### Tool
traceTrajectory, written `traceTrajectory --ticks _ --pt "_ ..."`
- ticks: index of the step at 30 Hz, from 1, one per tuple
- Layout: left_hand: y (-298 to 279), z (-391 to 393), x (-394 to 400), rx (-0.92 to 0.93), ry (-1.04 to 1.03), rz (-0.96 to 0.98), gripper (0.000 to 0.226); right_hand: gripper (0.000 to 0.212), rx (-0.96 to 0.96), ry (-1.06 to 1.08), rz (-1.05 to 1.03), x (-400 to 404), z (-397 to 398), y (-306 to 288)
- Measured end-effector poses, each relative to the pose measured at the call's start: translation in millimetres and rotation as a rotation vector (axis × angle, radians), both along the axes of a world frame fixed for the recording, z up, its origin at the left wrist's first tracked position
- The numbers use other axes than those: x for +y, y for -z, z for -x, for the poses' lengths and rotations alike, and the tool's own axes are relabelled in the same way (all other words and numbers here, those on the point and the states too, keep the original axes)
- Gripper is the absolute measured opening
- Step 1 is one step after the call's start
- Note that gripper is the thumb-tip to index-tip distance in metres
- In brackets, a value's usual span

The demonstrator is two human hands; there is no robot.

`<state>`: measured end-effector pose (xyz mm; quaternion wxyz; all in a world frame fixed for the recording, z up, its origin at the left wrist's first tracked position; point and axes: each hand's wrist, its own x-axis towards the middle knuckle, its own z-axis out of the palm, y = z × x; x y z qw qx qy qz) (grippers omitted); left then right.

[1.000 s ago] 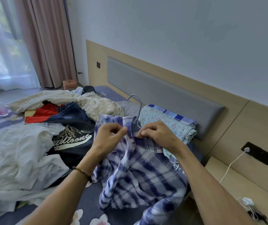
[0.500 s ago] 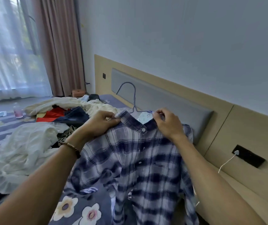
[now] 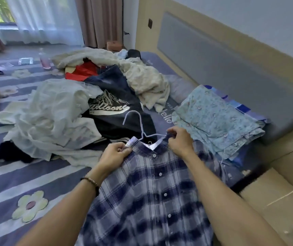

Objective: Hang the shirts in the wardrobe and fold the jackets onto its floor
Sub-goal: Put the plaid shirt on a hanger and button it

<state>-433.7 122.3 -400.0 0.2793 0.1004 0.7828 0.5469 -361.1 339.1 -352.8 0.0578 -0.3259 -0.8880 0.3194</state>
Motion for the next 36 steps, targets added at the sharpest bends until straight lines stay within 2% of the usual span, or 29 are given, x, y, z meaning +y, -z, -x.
traceTrajectory --ticks 2,6,11,13,14,15,16,17,19,20,22,25,30,32,36 --pt "51.4 33.8 0.9 -0.015 -0.064 0.037 0.030 0.034 -0.031 -0.033 0.023 0.4 43.5 49.4" --pt "147.0 107.7 10.6 -0.071 -0.159 0.071 0.024 0.032 -0.096 -0.083 0.052 9.6 129.9 141.8" --pt "234.5 164.8 8.0 -0.089 -0.212 0.198 0.032 0.033 -0.080 -0.049 0.052 14.3 180.5 226.6" --pt "269.3 177.0 4.9 -0.091 -0.241 0.310 0.023 0.031 -0.090 -0.028 0.061 8.9 180.6 258.9" --pt "279.3 177.1 3.4 -0.065 -0.253 0.396 0.020 0.026 -0.097 -0.036 0.086 4.3 175.0 271.6" --pt "289.4 174.8 1.9 -0.007 -0.263 0.500 0.025 0.020 -0.127 -0.060 0.117 -1.0 166.6 282.9" --pt "299.1 168.2 2.6 0.098 -0.283 0.605 0.035 0.014 -0.167 -0.089 0.144 -6.0 157.0 297.6" --pt "302.7 157.4 4.8 0.229 -0.316 0.632 0.041 0.012 -0.204 -0.118 0.163 -10.9 146.9 307.9" --pt "303.4 126.3 17.4 0.451 -0.250 0.517 0.032 0.013 -0.267 -0.136 0.213 -18.1 128.2 327.9" --pt "302.5 109.2 24.8 0.473 -0.156 0.488 0.026 0.014 -0.289 -0.135 0.240 -20.8 120.6 336.5" --pt "313.5 83.6 37.0 0.341 -0.004 0.553 0.031 0.016 -0.316 -0.134 0.261 -25.4 111.4 353.1" --pt "336.8 65.8 47.0 0.125 0.002 0.711 0.044 0.018 -0.320 -0.134 0.262 -28.4 107.0 371.9" --pt "354.2 53.8 58.5 0.107 -0.116 0.755 0.049 0.022 -0.267 -0.082 0.240 -38.1 109.0 395.4" --pt "357.9 54.8 64.2 0.107 -0.151 0.791 0.051 0.017 -0.246 -0.045 0.233 -41.3 110.8 403.2" --pt "363.9 57.8 64.2 0.170 -0.109 0.821 0.056 0.010 -0.299 -0.034 0.202 -40.1 115.9 408.5"
